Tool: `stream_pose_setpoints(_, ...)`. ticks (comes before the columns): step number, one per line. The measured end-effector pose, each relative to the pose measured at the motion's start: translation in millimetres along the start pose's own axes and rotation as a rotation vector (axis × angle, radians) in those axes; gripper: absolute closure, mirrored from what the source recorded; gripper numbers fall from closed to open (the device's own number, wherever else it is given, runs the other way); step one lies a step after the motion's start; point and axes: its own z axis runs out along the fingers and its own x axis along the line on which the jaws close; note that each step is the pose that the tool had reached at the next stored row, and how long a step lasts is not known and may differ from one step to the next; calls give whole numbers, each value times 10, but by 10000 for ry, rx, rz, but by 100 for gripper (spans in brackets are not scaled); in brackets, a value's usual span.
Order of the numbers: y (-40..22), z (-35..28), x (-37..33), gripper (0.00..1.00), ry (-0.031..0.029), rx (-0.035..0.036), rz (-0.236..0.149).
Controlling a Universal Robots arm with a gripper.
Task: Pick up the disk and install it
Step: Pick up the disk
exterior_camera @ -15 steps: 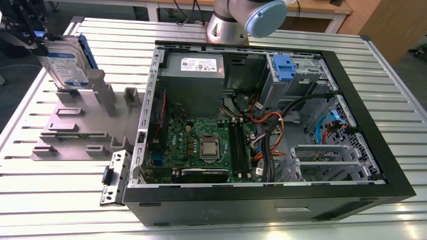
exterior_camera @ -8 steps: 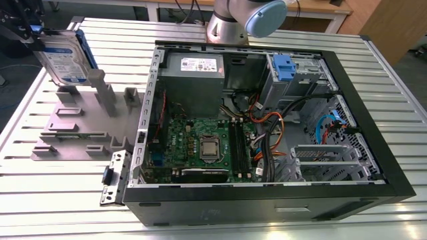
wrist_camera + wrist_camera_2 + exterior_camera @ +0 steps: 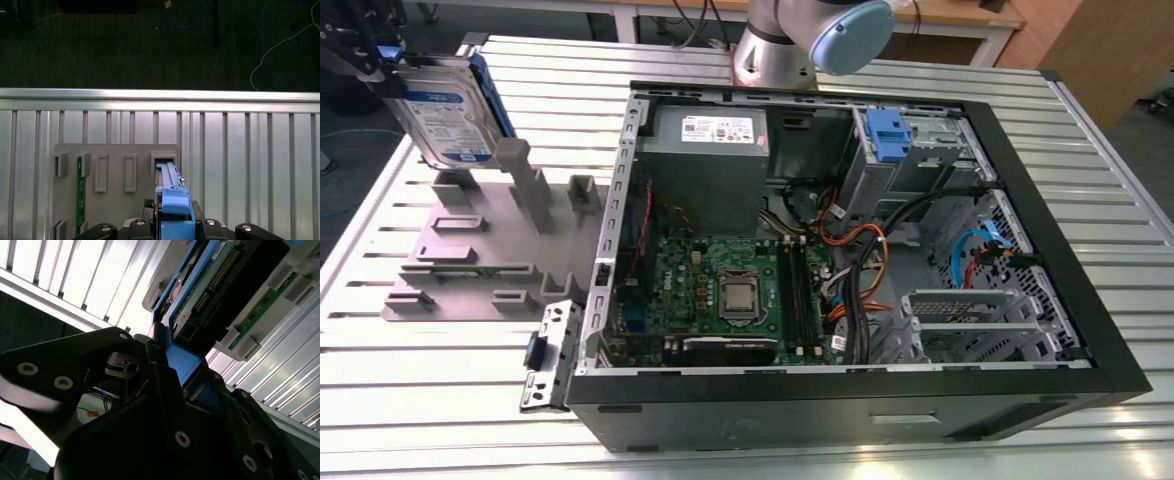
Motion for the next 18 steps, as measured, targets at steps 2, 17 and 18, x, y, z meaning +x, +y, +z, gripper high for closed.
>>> stream_pose_setpoints(2, 0, -9, 0, 63, 0, 0, 0)
stream_pose_setpoints(17, 3, -117, -5, 63, 0, 0, 0)
stream_pose_setpoints(18, 3, -125, -5, 63, 0, 0, 0)
